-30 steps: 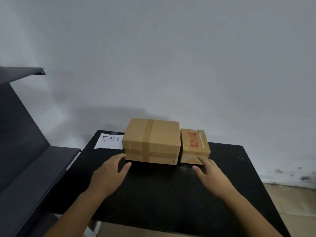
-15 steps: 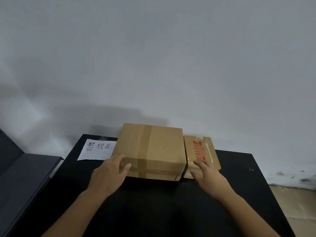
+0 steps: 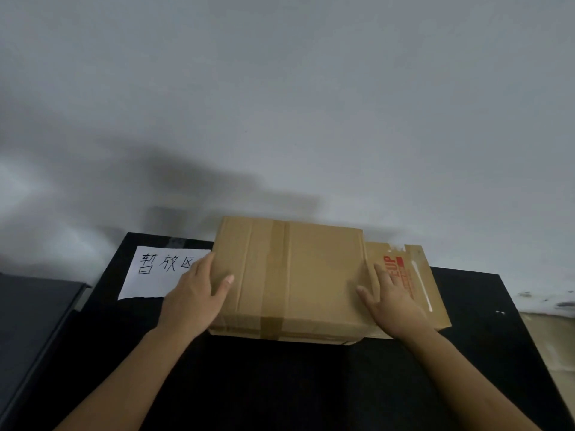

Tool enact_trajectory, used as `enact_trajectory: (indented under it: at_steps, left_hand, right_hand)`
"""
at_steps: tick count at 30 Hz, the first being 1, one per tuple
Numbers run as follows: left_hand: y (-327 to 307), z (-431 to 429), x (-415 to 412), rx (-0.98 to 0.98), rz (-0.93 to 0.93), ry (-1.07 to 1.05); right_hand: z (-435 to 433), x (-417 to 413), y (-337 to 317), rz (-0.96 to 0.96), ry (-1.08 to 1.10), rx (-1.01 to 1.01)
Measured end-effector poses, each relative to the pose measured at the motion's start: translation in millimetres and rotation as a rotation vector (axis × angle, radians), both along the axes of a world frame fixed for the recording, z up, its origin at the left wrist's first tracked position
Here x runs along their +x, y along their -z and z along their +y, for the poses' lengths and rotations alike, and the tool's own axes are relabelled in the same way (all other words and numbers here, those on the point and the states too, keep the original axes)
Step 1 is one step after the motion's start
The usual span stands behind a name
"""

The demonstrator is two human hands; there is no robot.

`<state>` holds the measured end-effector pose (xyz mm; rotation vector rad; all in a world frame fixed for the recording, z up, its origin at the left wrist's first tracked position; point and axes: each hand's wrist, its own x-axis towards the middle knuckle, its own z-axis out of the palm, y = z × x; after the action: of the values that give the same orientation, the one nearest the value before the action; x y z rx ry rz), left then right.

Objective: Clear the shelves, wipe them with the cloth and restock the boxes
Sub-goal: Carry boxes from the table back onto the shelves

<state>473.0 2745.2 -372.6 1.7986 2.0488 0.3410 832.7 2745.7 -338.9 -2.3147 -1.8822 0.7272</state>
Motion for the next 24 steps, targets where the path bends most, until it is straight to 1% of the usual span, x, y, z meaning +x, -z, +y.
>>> enact_trajectory:
  at_steps: [3,6,8,12,16,24]
  left_hand:
    - [14.1,17.3,2.5,-0.057,-0.144,-0.08]
    - [23.8,26.3,6.7,-0.111,-0.394,-0.232]
    - [30.0,28.8,9.1,-0.133,-0.518,-0.317]
    - [36.0,33.2,8.6,-0.165,-0.687,-0.405]
    - [37.1,32.1,9.1,-0.17,-0.768,-0.431]
    - [30.3,14.5,8.8,-0.146,-0.801,-0.442]
  right_hand:
    - [21.1,-3.5,15.0,0.11,0.052,-0.012]
    - [28.6,-9.0,29.3,0.202,0.094,-0.017]
    - [28.4,-10.9,38.2,0.279,0.142,0.004]
    - [29.6,-11.5,47.6,0.395,0.225,0.028]
    - [26.0,-13.0,53.2,0.473,0.286,0.057]
    - [16.5,-15.8,44.4,0.529,0.28,0.069]
